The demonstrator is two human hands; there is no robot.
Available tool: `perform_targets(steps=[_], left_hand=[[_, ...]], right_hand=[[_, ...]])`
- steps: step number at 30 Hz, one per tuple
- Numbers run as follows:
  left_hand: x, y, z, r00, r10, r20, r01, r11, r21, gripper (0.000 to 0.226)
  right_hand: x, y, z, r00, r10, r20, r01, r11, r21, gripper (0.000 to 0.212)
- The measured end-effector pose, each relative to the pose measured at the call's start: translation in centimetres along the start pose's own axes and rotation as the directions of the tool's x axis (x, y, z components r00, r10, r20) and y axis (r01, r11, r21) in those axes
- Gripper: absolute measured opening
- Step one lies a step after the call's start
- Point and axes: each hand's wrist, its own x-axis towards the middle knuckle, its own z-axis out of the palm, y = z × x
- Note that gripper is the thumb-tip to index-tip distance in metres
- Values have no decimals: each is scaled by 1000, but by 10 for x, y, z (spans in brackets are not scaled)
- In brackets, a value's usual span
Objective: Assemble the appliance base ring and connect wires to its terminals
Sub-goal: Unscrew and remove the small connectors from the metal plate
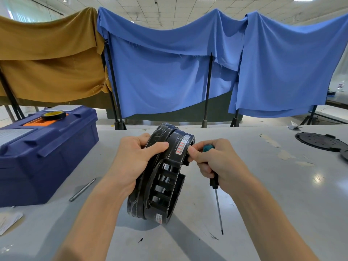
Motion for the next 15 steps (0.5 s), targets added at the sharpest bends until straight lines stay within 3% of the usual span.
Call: perform_targets(steps=[6,15], left_hand=[[1,-1,0,1000,1,6,-1,1000,0,11],[2,-2,2,1000,16,9,-16,1000,10,10]], right_hand=[[4,10,1,999,33,-17,-31,994,105,10],[7,30,13,1000,22,-7,-16,907,422,5]])
